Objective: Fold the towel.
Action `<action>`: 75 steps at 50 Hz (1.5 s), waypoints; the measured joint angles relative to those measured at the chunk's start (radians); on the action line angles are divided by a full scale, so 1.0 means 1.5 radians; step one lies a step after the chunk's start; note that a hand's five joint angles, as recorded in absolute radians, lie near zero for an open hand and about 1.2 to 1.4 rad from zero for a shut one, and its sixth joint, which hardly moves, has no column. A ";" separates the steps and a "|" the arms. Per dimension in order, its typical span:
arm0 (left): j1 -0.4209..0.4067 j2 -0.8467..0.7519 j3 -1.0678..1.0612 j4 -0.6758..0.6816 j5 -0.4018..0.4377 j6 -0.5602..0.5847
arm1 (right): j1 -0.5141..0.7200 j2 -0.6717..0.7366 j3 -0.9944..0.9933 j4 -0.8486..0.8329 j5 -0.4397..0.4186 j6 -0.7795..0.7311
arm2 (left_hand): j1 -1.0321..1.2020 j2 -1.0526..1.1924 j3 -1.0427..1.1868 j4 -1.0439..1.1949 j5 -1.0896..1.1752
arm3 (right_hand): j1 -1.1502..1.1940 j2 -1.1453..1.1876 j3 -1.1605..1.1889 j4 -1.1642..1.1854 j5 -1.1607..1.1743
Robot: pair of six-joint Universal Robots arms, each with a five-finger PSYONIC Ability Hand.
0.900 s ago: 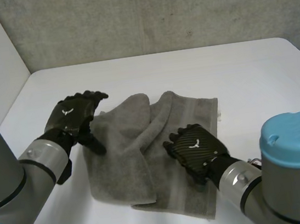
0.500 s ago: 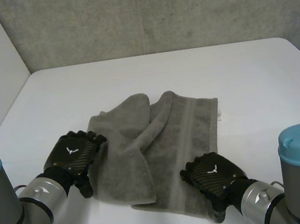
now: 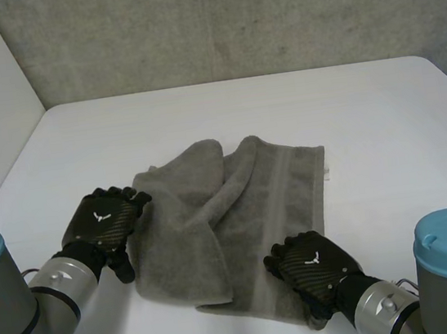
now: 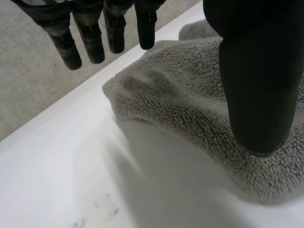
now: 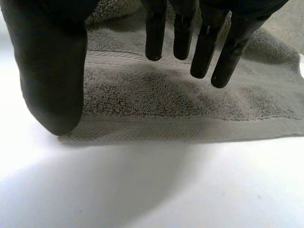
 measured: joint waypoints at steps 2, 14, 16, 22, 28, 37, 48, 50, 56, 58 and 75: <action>0.000 0.000 0.000 0.000 0.000 0.000 | 0.000 0.002 0.000 -0.001 0.000 0.000 | 0.000 0.000 0.000 0.000 0.000 | 0.019 0.029 0.028 0.021 0.020; 0.000 0.000 -0.003 0.000 0.000 -0.002 | 0.001 0.017 -0.004 -0.017 0.000 0.000 | -0.002 -0.003 -0.002 -0.003 -0.002 | 0.258 0.285 0.268 0.254 0.213; 0.000 0.000 -0.004 0.000 0.000 -0.002 | 0.001 0.019 -0.006 -0.022 0.001 -0.001 | -0.002 -0.003 -0.002 -0.003 -0.002 | 0.298 0.324 0.307 0.292 0.271; 0.000 0.000 -0.006 0.000 0.000 -0.002 | 0.001 0.020 -0.013 -0.029 0.003 -0.001 | -0.002 -0.003 -0.004 -0.003 -0.002 | 0.431 0.452 0.430 0.423 0.414; -0.001 0.001 -0.008 0.000 0.000 -0.003 | 0.000 0.019 -0.020 -0.033 0.004 -0.001 | -0.002 -0.004 -0.004 -0.003 -0.002 | 0.589 0.620 0.588 0.588 0.585; -0.003 0.002 -0.014 0.000 0.000 -0.002 | -0.027 0.000 -0.049 -0.029 0.020 0.005 | -0.002 -0.004 -0.003 -0.003 -0.002 | 0.591 0.625 0.610 0.608 0.595; -0.012 0.003 -0.019 0.000 0.000 -0.002 | -0.170 -0.079 -0.098 -0.020 0.089 0.020 | -0.002 -0.004 -0.004 -0.003 -0.002 | 0.591 0.625 0.615 0.608 0.595; -0.013 0.003 -0.019 0.001 0.000 -0.002 | -0.204 -0.090 -0.108 -0.017 0.096 0.019 | -0.002 -0.004 -0.004 -0.003 -0.002 | 0.591 0.625 0.615 0.608 0.595; -0.018 0.002 -0.018 0.012 0.000 -0.002 | -0.284 -0.102 -0.136 -0.012 0.099 0.017 | -0.002 -0.004 -0.004 -0.003 -0.002 | 0.591 0.625 0.615 0.608 0.595; -0.024 0.002 -0.017 0.018 0.000 -0.003 | -0.309 -0.103 -0.146 -0.012 0.099 0.016 | -0.002 -0.004 -0.003 -0.003 -0.002 | 0.591 0.625 0.615 0.608 0.595; -0.102 -0.101 0.041 0.032 -0.001 -0.025 | -0.345 -0.078 -0.162 -0.012 0.094 0.005 | 0.058 0.059 0.058 0.057 0.060 | 0.591 0.625 0.615 0.608 0.595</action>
